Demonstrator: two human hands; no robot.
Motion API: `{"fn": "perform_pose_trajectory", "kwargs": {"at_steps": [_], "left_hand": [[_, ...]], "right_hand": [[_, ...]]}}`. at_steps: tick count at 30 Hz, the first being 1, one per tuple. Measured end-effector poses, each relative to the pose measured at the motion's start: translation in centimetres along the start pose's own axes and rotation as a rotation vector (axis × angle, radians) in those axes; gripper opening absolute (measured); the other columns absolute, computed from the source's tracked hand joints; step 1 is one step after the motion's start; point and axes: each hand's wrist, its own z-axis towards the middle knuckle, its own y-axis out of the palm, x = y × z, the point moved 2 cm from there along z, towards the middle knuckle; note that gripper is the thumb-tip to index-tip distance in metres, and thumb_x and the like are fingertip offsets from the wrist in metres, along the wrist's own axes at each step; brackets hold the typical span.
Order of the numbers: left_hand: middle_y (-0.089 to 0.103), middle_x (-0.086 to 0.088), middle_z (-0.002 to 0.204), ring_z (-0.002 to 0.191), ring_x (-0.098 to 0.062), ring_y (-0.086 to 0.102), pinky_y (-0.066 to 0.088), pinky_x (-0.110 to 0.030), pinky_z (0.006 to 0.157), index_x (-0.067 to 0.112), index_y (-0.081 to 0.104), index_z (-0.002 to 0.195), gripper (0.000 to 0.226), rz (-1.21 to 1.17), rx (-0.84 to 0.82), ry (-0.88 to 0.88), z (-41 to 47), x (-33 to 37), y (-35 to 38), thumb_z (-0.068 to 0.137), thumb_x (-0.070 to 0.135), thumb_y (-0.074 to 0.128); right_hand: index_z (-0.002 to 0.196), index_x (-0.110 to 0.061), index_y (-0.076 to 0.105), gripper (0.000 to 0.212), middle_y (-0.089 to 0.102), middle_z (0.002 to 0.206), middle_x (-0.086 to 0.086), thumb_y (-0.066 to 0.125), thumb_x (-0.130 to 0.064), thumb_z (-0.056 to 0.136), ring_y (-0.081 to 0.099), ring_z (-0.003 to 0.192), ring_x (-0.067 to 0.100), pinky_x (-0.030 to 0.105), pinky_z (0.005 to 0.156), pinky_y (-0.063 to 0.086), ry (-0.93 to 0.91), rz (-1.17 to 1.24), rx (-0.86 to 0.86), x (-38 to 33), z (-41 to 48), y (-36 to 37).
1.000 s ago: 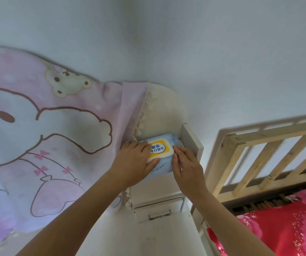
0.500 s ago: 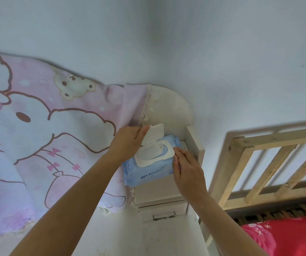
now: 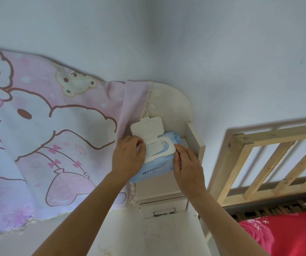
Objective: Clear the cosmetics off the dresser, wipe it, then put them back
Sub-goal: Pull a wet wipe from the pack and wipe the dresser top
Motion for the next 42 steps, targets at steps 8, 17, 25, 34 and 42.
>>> {"fn": "perform_pose_trajectory", "kwargs": {"at_steps": [8, 17, 25, 34, 42], "left_hand": [[0.059, -0.007, 0.111, 0.099, -0.028, 0.055, 0.048, -0.037, 0.083, 0.02, 0.062, 0.104, 0.064, 0.234, -0.123, -0.107, 0.5, 4.1, 0.9, 0.084, 0.076, 0.039], [0.055, -0.009, 0.101, 0.072, -0.025, 0.045, 0.035, -0.032, 0.065, 0.013, 0.06, 0.1, 0.03, 0.327, -0.192, -0.073, 1.7, 6.5, 0.5, 0.093, 0.037, 0.044], [0.053, -0.006, 0.083, 0.071, -0.023, 0.047, 0.031, -0.031, 0.061, 0.009, 0.044, 0.088, 0.017, -0.051, 0.023, -0.084, 0.0, 2.1, -1.3, 0.102, 0.018, 0.04], [0.053, 0.003, 0.076, 0.071, -0.009, 0.048, 0.035, -0.015, 0.06, 0.009, 0.049, 0.086, 0.013, -0.493, 0.191, -0.466, -1.8, -0.1, 0.1, 0.099, 0.009, 0.048], [0.055, -0.003, 0.084, 0.071, -0.014, 0.051, 0.037, -0.016, 0.055, 0.009, 0.045, 0.091, 0.016, -0.29, 0.192, -0.304, -3.0, -0.7, 2.0, 0.103, 0.019, 0.041]], "right_hand": [[0.127, -0.009, 0.062, 0.039, 0.064, 0.123, 0.004, 0.041, -0.031, 0.102, 0.059, 0.113, 0.015, 0.027, 0.097, 0.05, 0.046, 0.004, -0.016, -0.3, -0.8, -0.4], [0.125, -0.009, 0.063, 0.04, 0.064, 0.123, 0.004, 0.04, -0.032, 0.102, 0.06, 0.112, 0.016, 0.024, 0.095, 0.049, 0.039, -0.027, -0.029, -0.5, -0.7, -0.8], [0.13, -0.015, 0.058, 0.036, 0.063, 0.116, 0.003, 0.041, -0.029, 0.102, 0.059, 0.103, 0.016, 0.029, 0.085, 0.054, 0.012, -0.038, -0.007, -0.5, -0.9, -1.1], [0.126, -0.02, 0.065, 0.04, 0.061, 0.116, 0.006, 0.038, -0.031, 0.099, 0.061, 0.105, 0.023, 0.035, 0.082, 0.057, -0.022, -0.103, -0.093, -0.7, -0.6, -0.9], [0.117, -0.025, 0.069, 0.028, 0.054, 0.118, -0.007, 0.055, -0.033, 0.094, 0.046, 0.109, 0.007, 0.024, 0.092, 0.037, 0.079, -0.045, -0.248, -2.6, 3.6, -2.4]]}}
